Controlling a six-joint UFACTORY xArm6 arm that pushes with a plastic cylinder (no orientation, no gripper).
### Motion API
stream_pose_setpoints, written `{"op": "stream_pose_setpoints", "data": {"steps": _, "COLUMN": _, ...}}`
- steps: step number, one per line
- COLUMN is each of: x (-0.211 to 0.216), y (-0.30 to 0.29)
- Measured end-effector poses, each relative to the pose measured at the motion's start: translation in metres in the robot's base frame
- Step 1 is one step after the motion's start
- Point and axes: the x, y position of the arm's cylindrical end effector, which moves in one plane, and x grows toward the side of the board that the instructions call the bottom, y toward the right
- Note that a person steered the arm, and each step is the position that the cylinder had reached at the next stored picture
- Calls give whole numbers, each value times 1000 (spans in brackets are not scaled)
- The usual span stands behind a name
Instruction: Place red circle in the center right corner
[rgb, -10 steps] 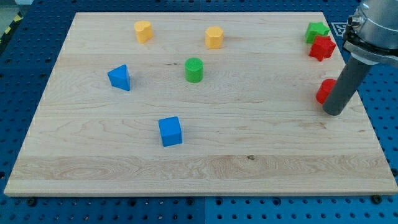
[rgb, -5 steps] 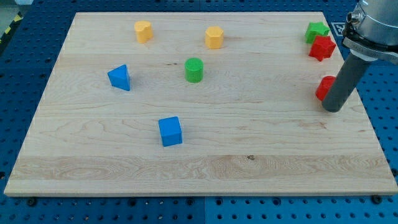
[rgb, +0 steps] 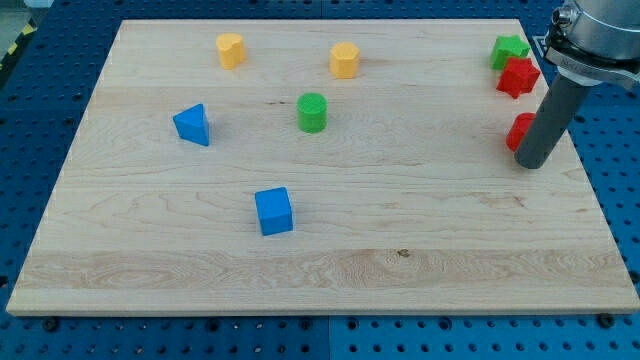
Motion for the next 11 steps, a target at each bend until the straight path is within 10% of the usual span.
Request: {"op": "stream_pose_setpoints", "data": {"steps": 11, "x": -17, "y": 12}}
